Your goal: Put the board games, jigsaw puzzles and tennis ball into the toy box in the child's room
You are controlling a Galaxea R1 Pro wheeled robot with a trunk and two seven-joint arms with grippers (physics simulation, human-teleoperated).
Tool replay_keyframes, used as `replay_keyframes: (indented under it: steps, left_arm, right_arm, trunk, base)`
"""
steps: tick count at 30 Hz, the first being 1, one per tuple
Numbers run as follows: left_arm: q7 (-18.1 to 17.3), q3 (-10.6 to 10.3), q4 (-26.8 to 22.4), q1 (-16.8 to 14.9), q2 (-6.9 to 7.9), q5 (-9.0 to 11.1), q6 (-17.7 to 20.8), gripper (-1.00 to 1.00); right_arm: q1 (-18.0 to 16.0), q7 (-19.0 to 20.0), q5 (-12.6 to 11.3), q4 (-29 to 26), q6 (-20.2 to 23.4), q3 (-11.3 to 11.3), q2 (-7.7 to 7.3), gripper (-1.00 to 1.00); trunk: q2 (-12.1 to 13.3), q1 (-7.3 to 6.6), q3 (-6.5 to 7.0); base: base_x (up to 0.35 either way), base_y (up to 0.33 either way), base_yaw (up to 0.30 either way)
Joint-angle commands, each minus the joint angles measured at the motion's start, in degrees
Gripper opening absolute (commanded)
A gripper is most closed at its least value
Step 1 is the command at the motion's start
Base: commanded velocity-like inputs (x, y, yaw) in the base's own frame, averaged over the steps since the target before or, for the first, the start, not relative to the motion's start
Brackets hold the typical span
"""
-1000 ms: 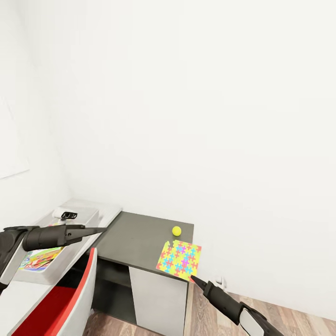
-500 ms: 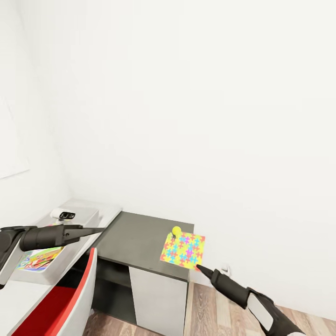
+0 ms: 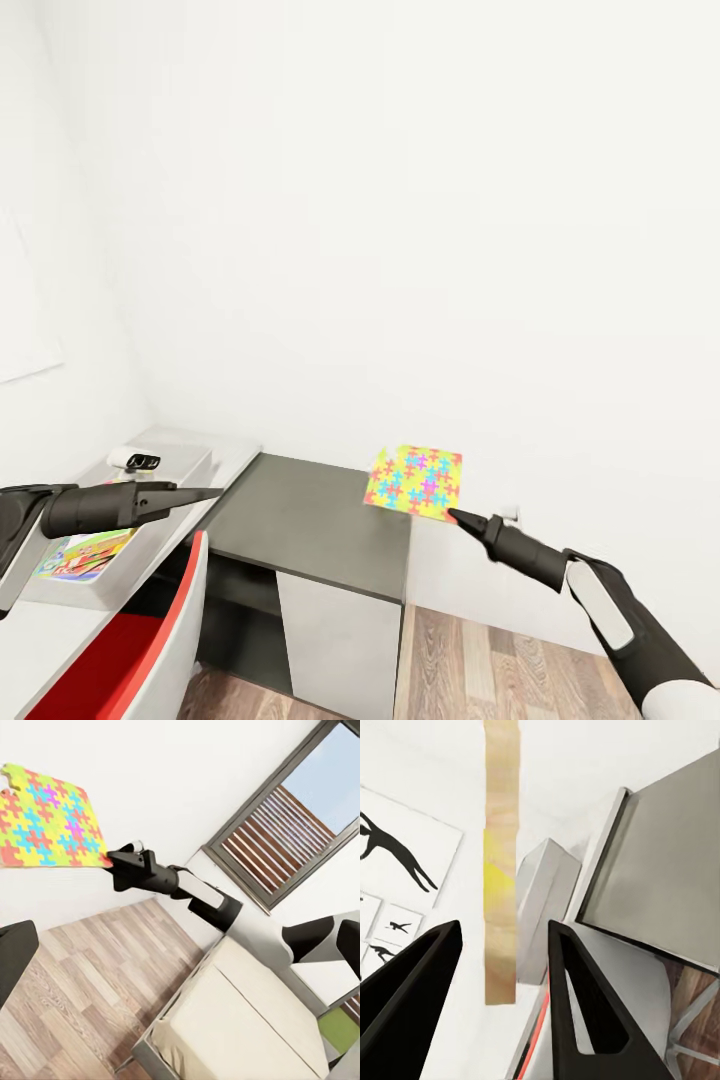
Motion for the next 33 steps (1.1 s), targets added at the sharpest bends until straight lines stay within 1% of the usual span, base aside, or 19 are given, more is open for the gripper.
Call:
replay_keyframes:
  steps: [1,3,6,14,16,21,33]
  left_arm:
    - [-0.21,-0.02,0.0,-0.02,0.01,-0.01,0.61,1.0]
    - [-0.21,-0.02,0.0,-0.02,0.0,-0.01,0.61,1.0]
    - [-0.21,-0.02,0.0,-0.02,0.0,-0.09,0.61,1.0]
    - [-0.21,-0.02,0.0,-0.01,-0.08,-0.07,0.61,1.0]
    - [-0.21,-0.02,0.0,-0.01,-0.09,-0.06,0.61,1.0]
    - [-0.21,-0.03,0.0,-0.01,-0.07,-0.02,0.61,1.0]
    - [-0.21,-0.07,0.0,-0.02,-0.08,0.02,0.61,1.0]
  right_arm:
    - [0.01,0.02,-0.12,-0.39,0.44,-0.64,-0.04,-1.0]
    - [0.03,0.03,-0.13,-0.86,0.67,-1.43,-0.05,-1.0]
    - [0.11,0.01,-0.06,-1.11,0.81,-1.89,-0.06,-1.0]
    - [0.14,-0.03,0.03,-0.89,0.08,-1.97,-0.16,-1.0]
    - [0.18,-0.2,0.14,-0.95,-0.09,-1.97,0.06,-1.0]
    - [0.22,-0.55,0.49,-1.05,-0.21,-1.99,0.62,-1.0]
    - [0.23,-1.56,0.63,-0.81,-0.31,-1.51,0.83,-1.0]
  trunk:
    - [-0.04,0.02,-0.03]
    - [-0.04,0.02,-0.03]
    - [-0.04,0.02,-0.03]
    - [-0.04,0.02,-0.03]
    - [-0.04,0.02,-0.03]
    - [-0.04,0.02,-0.03]
    - [-0.04,0.02,-0.05]
  base:
    - [0.0,0.0,0.0]
    - [0.0,0.0,0.0]
    - [0.0,0.0,0.0]
    - [0.0,0.0,0.0]
    - [0.0,0.0,0.046]
    - [0.0,0.0,0.221]
    - [0.0,0.0,0.287]
